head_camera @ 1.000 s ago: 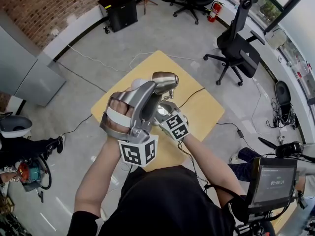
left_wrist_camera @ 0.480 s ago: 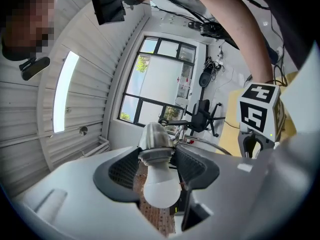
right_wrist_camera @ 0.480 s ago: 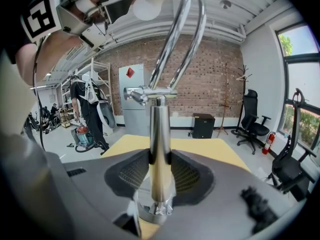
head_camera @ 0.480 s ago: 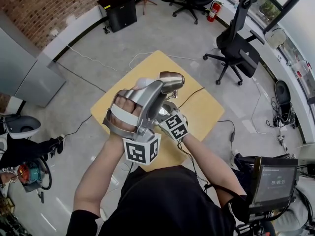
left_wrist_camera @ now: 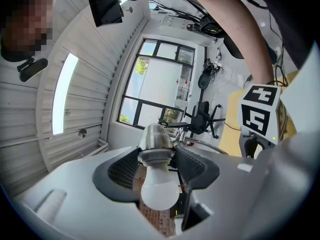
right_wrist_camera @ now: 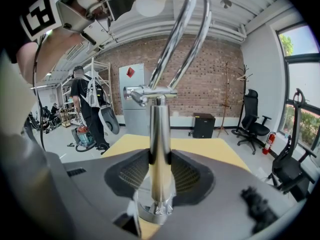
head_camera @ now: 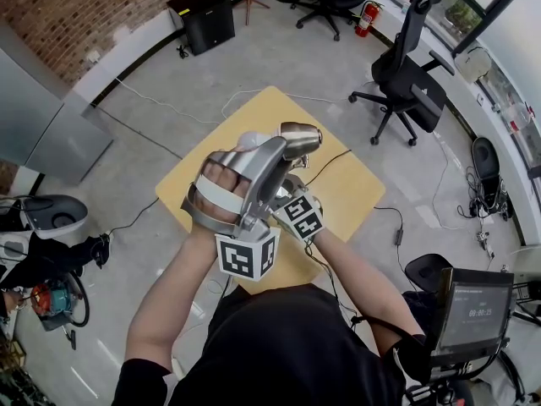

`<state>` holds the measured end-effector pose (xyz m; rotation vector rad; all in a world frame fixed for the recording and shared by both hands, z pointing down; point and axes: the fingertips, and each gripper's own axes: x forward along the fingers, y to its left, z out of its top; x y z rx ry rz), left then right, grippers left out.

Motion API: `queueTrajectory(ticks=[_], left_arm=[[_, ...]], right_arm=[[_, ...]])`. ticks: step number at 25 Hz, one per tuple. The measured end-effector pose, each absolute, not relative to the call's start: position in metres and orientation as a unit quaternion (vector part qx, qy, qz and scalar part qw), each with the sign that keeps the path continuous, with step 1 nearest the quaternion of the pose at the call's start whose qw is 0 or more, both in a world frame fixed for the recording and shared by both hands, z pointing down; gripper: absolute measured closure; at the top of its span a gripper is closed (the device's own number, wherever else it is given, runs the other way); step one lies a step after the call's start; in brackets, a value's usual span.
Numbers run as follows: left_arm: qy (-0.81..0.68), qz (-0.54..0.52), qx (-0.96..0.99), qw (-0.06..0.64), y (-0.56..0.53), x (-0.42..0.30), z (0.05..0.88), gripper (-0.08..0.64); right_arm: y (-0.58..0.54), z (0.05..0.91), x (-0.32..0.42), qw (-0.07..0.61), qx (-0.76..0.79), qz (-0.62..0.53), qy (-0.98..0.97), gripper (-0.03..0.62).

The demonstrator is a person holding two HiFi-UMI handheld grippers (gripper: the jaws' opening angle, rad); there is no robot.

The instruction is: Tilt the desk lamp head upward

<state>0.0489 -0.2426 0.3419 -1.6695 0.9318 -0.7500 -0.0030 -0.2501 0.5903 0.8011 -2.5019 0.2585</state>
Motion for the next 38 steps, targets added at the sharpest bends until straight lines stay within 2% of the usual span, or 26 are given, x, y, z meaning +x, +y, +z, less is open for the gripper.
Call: queueTrajectory(ticks=[26, 33, 38], left_arm=[[0.39, -0.306, -0.705, 0.506, -0.236, 0.039, 0.351, 0.33], [0.428, -0.309, -0.735, 0.426, -0.217, -0.002, 0.373, 0.334], [0.474, -0.294, -0.772, 0.304, -0.217, -0.041, 0.394, 0.342]], right_arm=[[-0.256, 0.589, -0.001, 0.254, 0.289, 0.106, -0.917, 0.454], [-0.243, 0.572, 0.008, 0.232, 0.304, 0.107, -0.918, 0.454], [-0.245, 0.554, 0.028, 0.197, 0.317, 0.134, -0.918, 0.454]])
